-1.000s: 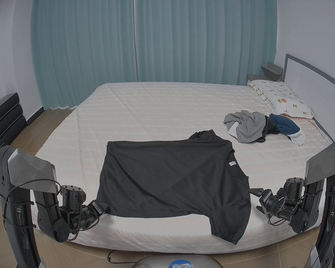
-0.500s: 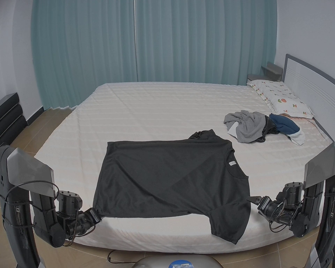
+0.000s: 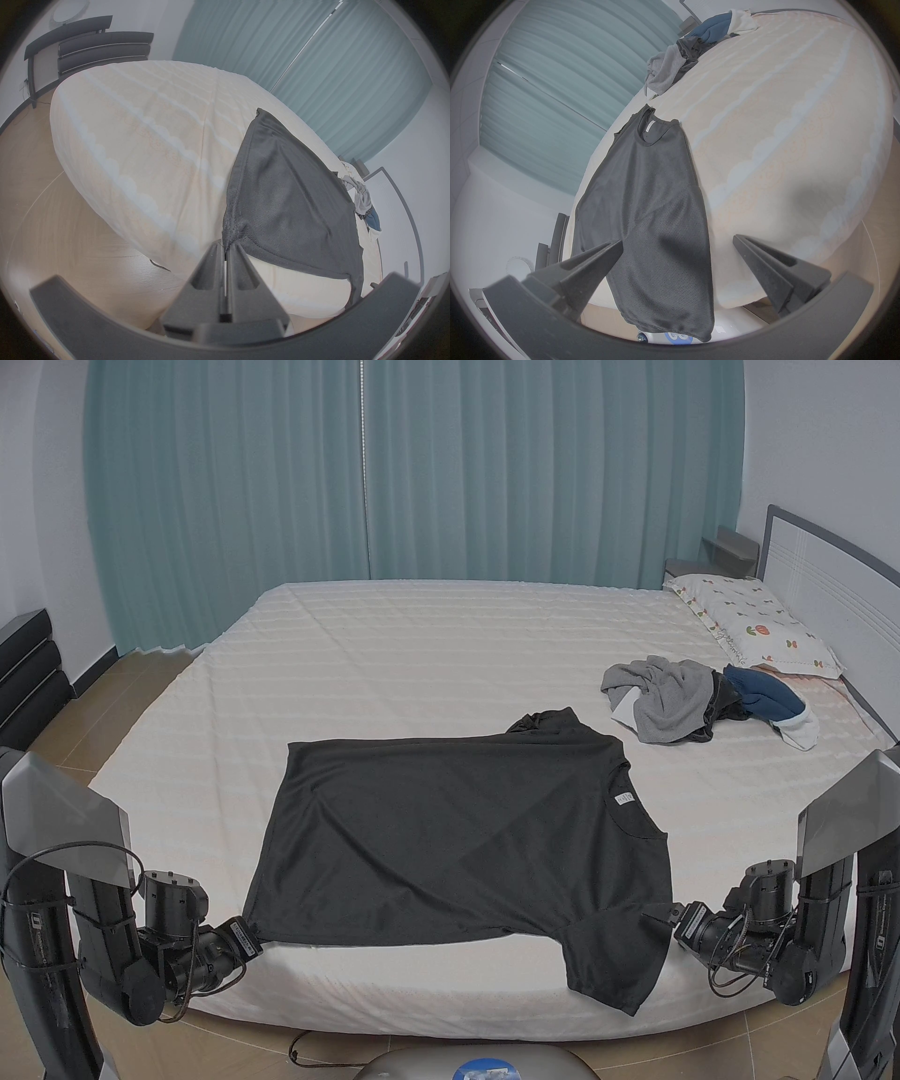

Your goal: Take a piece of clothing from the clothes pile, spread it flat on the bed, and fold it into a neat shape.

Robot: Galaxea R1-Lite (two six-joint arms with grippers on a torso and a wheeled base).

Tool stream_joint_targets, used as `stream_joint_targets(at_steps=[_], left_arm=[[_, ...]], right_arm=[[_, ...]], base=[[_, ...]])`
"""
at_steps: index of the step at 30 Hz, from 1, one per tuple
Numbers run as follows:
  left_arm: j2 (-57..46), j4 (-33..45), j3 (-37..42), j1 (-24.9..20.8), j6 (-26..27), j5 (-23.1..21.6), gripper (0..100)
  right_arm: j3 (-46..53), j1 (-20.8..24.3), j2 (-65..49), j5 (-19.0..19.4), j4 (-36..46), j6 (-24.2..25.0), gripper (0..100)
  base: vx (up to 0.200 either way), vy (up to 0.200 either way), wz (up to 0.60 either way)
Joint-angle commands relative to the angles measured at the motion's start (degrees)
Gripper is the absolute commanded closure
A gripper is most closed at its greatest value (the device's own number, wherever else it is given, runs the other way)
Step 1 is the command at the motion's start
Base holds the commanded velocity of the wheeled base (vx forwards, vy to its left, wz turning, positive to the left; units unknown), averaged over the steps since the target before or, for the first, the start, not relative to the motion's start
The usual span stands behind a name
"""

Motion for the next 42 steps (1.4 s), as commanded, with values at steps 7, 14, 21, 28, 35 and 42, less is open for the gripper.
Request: stream_joint_targets(at_steps=[7, 14, 21, 28, 35, 42], left_arm=[[-0.14, -0.01, 0.65, 0.3, 1.36, 0.02, 100], [-0.23, -0.01, 0.91, 1.0, 2.15, -0.07, 100], [-1.28, 0.25, 1.0, 3.73, 4.79, -0.33, 100], [-2.34, 0.6, 1.79, 4.52, 6.81, -0.68, 100], [-2.86, 0.6, 2.14, 7.51, 10.33, -1.04, 100], [-3.13, 0.6, 4.43, 7.59, 13.93, -1.04, 100]], right_arm=[[0.57, 0.31, 1.37, -0.05, -0.56, -2.33, 100], [2.24, -0.39, 1.1, -2.95, -0.56, -5.84, 100], [3.65, -3.38, 0.75, -3.21, -0.56, -9.27, 100], [4.27, -5.22, -1.09, -2.86, -0.47, -10.68, 100], [6.64, -5.84, -2.5, -1.98, -0.56, -13.4, 100], [8.57, -5.84, -3.56, -1.89, -0.56, -16.13, 100]], base=[[0.0, 0.0, 0.0], [0.0, 0.0, 0.0], [0.0, 0.0, 0.0], [0.0, 0.0, 0.0], [0.0, 0.0, 0.0], [0.0, 0.0, 0.0]])
